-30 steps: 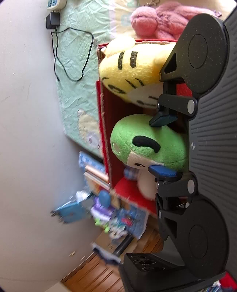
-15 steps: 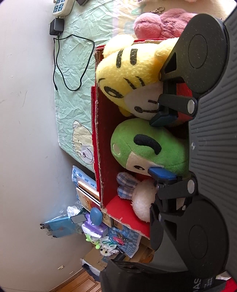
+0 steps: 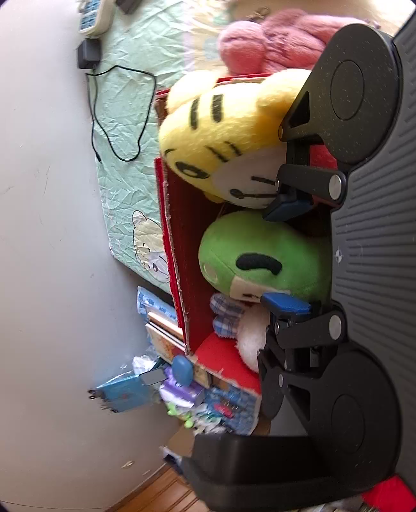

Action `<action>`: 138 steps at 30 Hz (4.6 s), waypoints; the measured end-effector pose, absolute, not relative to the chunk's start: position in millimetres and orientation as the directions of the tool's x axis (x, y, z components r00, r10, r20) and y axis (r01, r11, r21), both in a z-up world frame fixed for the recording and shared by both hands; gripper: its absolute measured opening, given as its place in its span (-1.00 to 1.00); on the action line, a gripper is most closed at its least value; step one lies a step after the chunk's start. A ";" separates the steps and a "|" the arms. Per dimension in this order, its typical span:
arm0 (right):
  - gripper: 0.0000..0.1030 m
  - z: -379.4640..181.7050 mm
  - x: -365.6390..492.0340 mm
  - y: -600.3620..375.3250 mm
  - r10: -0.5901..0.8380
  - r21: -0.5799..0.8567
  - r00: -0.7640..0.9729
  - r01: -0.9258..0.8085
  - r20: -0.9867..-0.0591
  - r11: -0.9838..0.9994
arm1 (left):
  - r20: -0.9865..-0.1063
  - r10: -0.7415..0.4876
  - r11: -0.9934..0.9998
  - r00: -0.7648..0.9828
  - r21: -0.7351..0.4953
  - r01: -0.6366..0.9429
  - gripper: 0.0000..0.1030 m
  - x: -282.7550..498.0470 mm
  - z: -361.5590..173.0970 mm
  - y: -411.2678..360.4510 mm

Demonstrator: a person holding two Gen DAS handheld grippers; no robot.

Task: Organize objects
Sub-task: 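Lower the green doll into the red box and open the right gripper, then withdraw the right gripper from the box toward the white bunny with blue bow, then lower the right gripper onto the white bunny's head beside the pink teddy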

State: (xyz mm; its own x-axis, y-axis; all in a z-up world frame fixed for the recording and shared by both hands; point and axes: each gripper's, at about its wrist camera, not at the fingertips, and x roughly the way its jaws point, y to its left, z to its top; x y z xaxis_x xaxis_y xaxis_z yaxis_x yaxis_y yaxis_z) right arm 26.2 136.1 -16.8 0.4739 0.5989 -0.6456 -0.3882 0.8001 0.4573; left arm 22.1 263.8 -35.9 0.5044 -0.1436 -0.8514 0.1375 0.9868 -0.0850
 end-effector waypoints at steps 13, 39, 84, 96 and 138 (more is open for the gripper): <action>-0.42 -26.2 17.6 122.1 0.597 0.519 0.480 -0.300 -0.643 0.801 | -0.857 -0.076 0.989 0.510 0.001 0.148 0.85 21.6 -35.1 252.7; -0.15 -11.0 -9.1 95.1 0.609 0.554 0.526 -0.282 -0.594 0.784 | -0.846 0.060 0.994 0.530 0.099 0.047 0.87 -13.6 -3.2 242.3; -0.14 4.1 -53.9 87.1 0.786 0.633 0.291 -0.472 -0.545 0.614 | -0.850 0.233 0.965 0.472 0.143 -0.219 0.88 -98.0 12.0 224.2; -0.13 -17.9 -59.0 67.2 0.765 0.643 0.235 -0.429 -0.599 0.635 | -0.886 0.226 0.967 0.405 0.156 -0.199 0.88 -97.0 -16.3 191.6; -0.12 -66.8 -51.5 -121.7 0.695 0.676 0.308 -0.182 -0.650 0.714 | -0.921 0.114 0.990 0.372 0.136 0.035 0.92 -45.5 -57.8 -3.1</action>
State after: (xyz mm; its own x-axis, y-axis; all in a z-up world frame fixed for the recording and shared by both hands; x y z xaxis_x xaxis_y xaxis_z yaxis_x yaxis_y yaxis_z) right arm -51.5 -121.7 -66.8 0.3076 0.6947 -0.6502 -0.1817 0.7137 0.6765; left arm -45.5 -3.1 -57.8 0.3717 0.1138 -0.9213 0.0348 0.9900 0.1364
